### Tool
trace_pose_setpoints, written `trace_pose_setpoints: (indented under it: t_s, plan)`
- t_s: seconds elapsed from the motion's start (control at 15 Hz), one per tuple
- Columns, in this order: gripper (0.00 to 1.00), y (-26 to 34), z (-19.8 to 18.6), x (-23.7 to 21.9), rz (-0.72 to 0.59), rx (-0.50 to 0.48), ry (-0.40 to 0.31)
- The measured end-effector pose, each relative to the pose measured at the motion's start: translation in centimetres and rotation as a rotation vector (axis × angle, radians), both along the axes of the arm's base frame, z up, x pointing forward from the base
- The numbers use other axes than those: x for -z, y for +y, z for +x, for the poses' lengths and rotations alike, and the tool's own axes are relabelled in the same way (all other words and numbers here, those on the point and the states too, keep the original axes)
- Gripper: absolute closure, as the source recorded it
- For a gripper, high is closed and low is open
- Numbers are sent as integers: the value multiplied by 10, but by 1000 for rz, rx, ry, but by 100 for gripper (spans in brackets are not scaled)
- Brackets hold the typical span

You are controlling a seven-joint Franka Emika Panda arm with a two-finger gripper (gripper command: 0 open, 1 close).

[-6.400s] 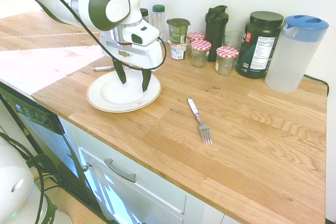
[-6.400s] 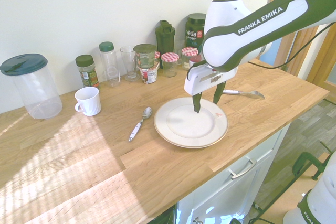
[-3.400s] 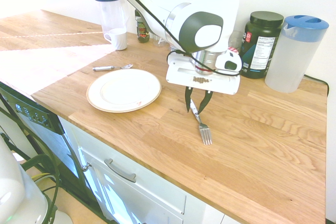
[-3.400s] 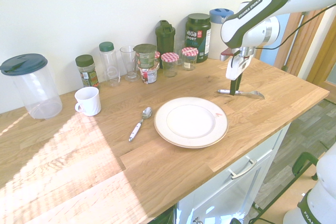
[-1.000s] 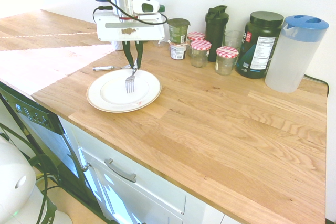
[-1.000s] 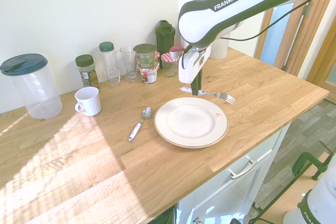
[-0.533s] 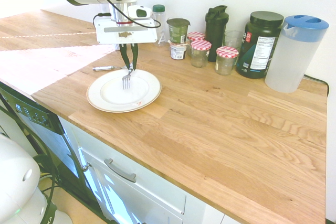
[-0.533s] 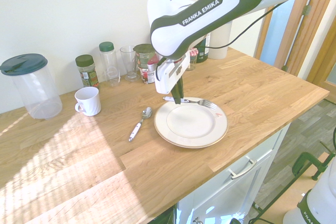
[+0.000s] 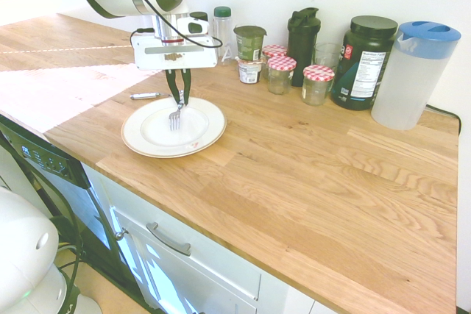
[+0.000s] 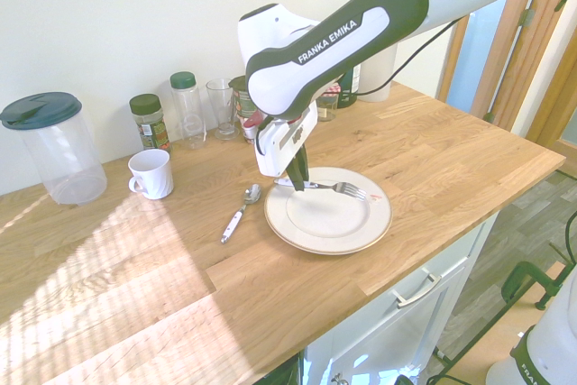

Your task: Put the fork into the plate

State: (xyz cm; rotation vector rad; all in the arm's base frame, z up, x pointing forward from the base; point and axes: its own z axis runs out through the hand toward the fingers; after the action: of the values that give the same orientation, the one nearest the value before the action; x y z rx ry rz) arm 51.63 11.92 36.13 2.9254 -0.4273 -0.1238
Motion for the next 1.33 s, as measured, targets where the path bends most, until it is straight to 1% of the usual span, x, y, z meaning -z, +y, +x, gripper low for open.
trace_pose_setpoints:
  t_s: [0.67, 0.73, 1.33]
  plan:
    - [100, -14, 4, 8, -5, 12, 11]
    - [0, -14, 4, 10, -5, 11, 14]
    - [0, -19, 6, 11, -10, -7, 18]
